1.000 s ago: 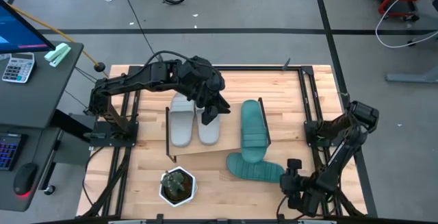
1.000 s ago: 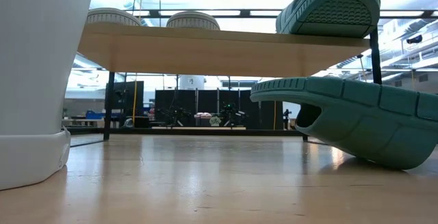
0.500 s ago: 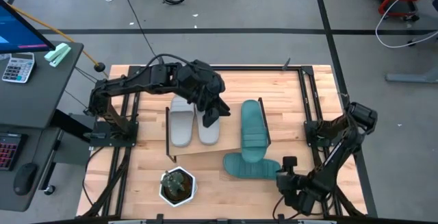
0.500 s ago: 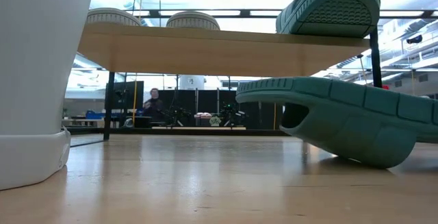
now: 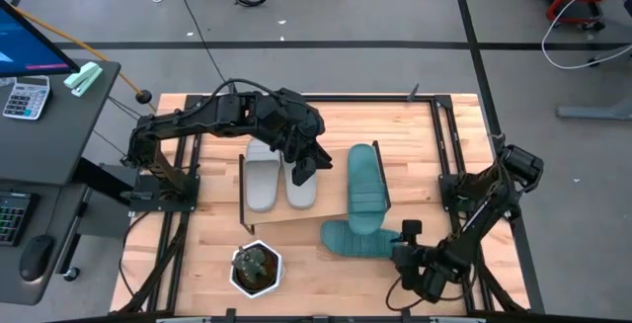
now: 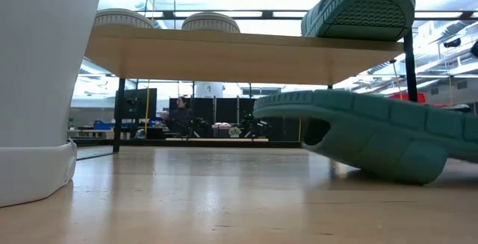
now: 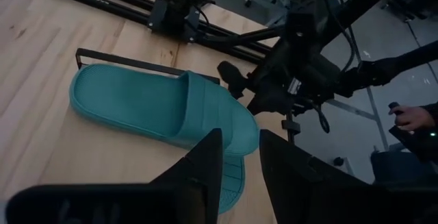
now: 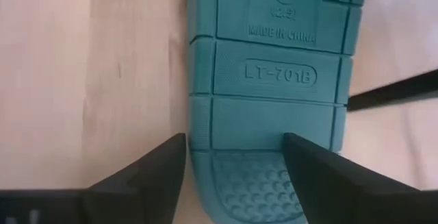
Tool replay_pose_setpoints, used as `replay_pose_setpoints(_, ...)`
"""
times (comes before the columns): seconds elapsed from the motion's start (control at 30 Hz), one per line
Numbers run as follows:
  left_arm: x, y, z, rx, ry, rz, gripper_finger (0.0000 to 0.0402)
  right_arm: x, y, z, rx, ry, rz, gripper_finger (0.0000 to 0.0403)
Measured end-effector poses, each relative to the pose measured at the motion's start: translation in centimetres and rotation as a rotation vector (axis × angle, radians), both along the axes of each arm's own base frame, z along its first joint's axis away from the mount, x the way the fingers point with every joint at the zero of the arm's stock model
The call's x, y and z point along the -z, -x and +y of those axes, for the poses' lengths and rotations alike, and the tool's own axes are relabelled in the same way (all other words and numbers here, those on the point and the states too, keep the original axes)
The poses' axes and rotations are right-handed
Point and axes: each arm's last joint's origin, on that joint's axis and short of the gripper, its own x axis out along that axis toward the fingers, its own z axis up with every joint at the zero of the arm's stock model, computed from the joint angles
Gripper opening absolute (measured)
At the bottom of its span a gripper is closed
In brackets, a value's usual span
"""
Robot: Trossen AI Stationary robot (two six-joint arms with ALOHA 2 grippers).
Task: Pick and place slides into the shelf
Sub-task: Put the green slide on the shelf
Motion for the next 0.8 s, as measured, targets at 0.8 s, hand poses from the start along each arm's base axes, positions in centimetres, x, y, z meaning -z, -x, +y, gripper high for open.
replay_pose_setpoints(0.8,0.0,0.0,0.0,0.005,-0.007,0.002,0.0097,2.0,0.8,-0.6,0.011,-0.094,-0.017,0.0241)
